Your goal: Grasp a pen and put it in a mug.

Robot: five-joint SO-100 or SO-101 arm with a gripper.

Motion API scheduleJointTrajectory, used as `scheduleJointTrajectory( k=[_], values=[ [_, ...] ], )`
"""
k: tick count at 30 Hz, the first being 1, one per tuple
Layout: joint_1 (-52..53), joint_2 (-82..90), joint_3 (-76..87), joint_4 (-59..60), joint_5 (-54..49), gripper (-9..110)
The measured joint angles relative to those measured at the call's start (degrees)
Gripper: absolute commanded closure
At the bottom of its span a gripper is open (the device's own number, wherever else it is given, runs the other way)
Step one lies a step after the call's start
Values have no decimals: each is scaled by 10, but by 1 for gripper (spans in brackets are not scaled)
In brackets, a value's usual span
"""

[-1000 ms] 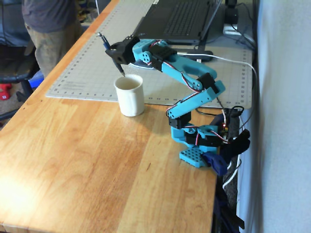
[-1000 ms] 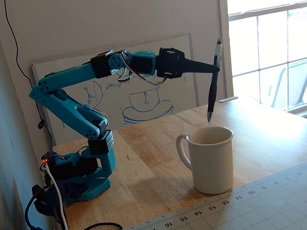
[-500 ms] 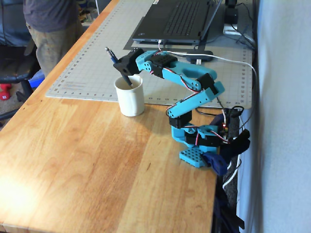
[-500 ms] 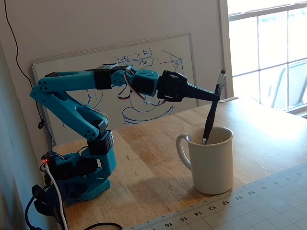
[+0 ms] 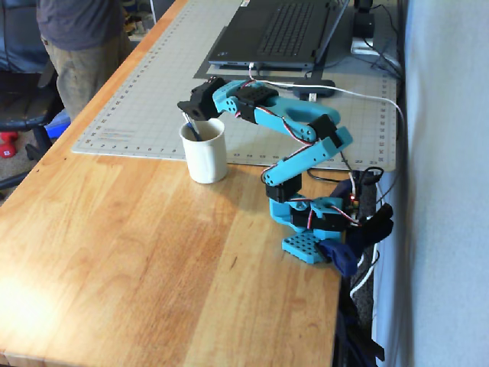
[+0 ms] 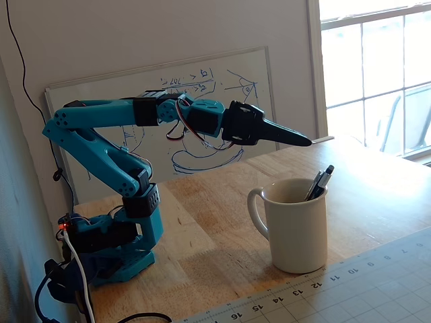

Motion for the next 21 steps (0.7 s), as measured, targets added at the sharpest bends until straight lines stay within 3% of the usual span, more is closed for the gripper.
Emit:
scheduleJointTrajectory(
  k=[11,15,21],
  values=[
    [-77,-6,-114,0,-34,91],
    [-103,-6,-114,18,-140,92],
    [-157,44,-114,110,-396,92]
  ],
)
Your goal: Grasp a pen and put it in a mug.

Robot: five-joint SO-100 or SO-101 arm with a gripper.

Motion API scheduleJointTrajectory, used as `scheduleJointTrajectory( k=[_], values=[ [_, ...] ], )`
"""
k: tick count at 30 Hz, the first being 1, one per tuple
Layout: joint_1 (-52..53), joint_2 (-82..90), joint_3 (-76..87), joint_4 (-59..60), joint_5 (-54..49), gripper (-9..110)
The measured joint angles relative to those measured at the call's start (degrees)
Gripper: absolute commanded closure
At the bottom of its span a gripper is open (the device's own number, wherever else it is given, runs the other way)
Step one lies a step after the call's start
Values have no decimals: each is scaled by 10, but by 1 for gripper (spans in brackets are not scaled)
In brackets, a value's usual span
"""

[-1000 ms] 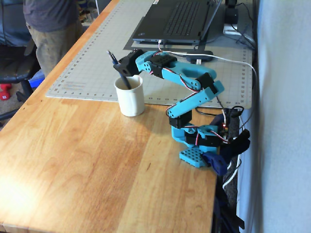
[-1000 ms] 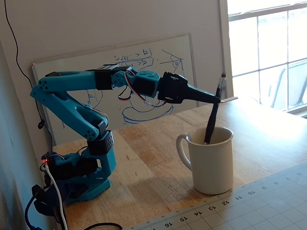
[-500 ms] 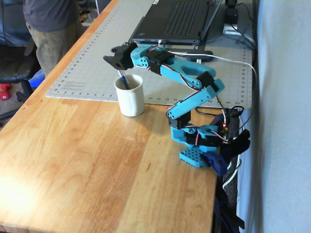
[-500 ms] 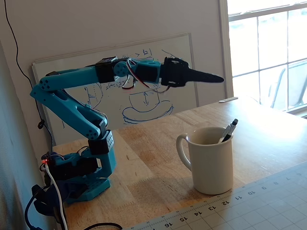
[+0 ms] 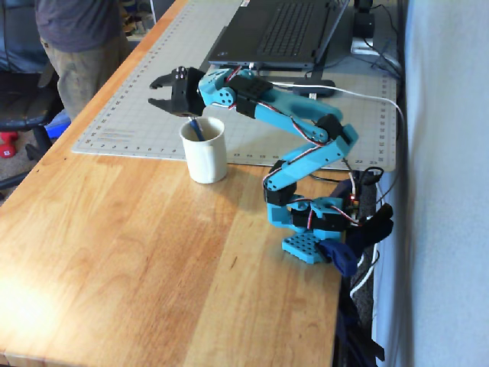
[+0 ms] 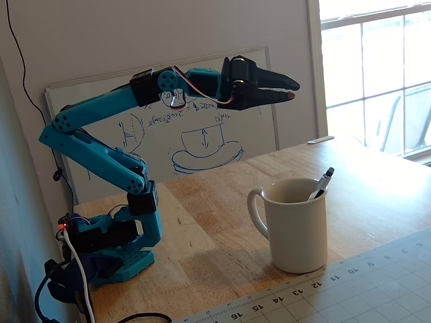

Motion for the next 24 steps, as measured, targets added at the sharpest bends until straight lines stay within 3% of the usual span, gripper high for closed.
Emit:
scheduleJointTrajectory(
  k=[4,9,16,24],
  values=[
    [-47,29,0,81,-155,96],
    [-105,52,0,174,-263,99],
    [-173,107,11,304,-294,98],
    [-186,229,149,413,-319,98]
  ],
)
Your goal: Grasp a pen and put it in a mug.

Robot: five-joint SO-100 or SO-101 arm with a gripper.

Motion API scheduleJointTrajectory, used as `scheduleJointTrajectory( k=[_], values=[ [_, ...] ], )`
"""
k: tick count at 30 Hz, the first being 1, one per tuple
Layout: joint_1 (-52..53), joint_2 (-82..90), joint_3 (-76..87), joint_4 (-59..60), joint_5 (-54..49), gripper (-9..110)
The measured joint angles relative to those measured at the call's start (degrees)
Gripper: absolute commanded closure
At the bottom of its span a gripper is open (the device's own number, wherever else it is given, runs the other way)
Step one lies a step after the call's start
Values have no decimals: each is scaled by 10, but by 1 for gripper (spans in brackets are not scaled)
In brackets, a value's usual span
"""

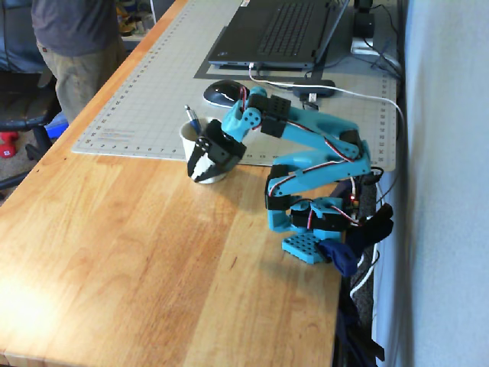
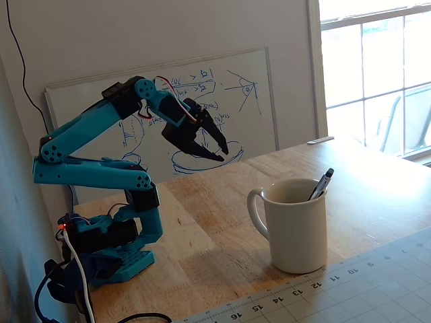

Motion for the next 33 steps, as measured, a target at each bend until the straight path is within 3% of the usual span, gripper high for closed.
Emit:
scheduleJointTrajectory(
  k=[13,33],
  values=[
    [0,265,215,87,-46,99],
    [0,268,216,116,-46,99]
  ],
)
